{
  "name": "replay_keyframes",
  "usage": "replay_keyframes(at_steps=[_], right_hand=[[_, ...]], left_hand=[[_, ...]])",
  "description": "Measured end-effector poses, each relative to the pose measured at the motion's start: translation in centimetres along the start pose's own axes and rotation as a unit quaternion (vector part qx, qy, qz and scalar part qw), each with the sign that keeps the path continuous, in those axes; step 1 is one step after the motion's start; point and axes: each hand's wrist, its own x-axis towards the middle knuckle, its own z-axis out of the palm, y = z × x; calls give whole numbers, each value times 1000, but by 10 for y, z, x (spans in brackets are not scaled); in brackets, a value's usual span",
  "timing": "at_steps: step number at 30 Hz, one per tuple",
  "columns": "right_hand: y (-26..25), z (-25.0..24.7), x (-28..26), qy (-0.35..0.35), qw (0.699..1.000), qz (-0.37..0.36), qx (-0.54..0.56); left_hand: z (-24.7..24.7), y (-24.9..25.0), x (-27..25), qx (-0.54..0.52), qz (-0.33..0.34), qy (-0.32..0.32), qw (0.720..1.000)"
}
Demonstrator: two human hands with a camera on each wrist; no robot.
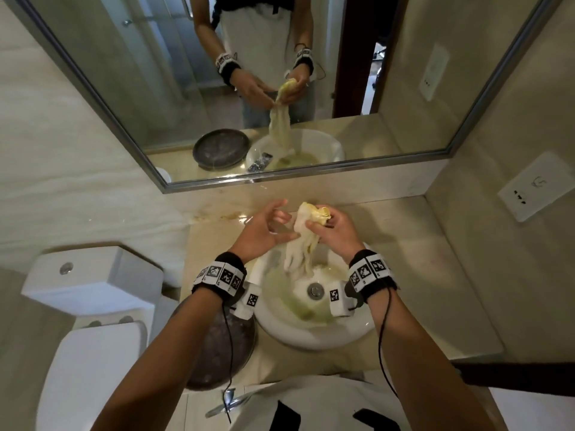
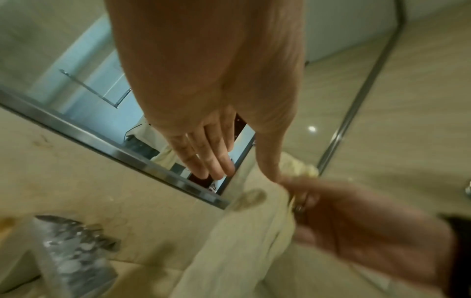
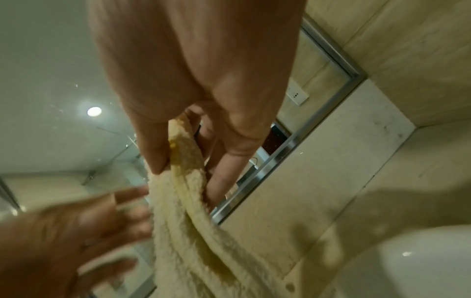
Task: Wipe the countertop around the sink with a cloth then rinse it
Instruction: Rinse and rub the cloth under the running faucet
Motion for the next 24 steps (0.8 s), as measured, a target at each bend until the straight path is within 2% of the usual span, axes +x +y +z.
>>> replay_keyframes(at_steps=[4, 8, 10, 12, 15, 19, 24], right_hand=[[-23, -13, 4, -34, 998, -22, 43], [-44, -17, 11, -42, 995, -29, 85], [-49, -22, 19, 16, 997, -34, 73], [-42, -32, 30, 102, 994, -36, 27], [-17, -46, 39, 188, 982, -7, -11], [10, -53, 39, 236, 971, 14, -41], [15, -54, 43, 244, 967, 33, -59]], left_hand=[[25, -2, 2, 86, -44, -81, 992], [55, -7, 12, 95, -74, -71, 990], [60, -15, 14, 105, -106, -62, 987], [59, -23, 11, 110, -151, -59, 981], [53, -30, 4, 135, -162, -68, 975], [40, -31, -3, 153, -165, -60, 973], [32, -27, 0, 178, -160, -26, 971]])
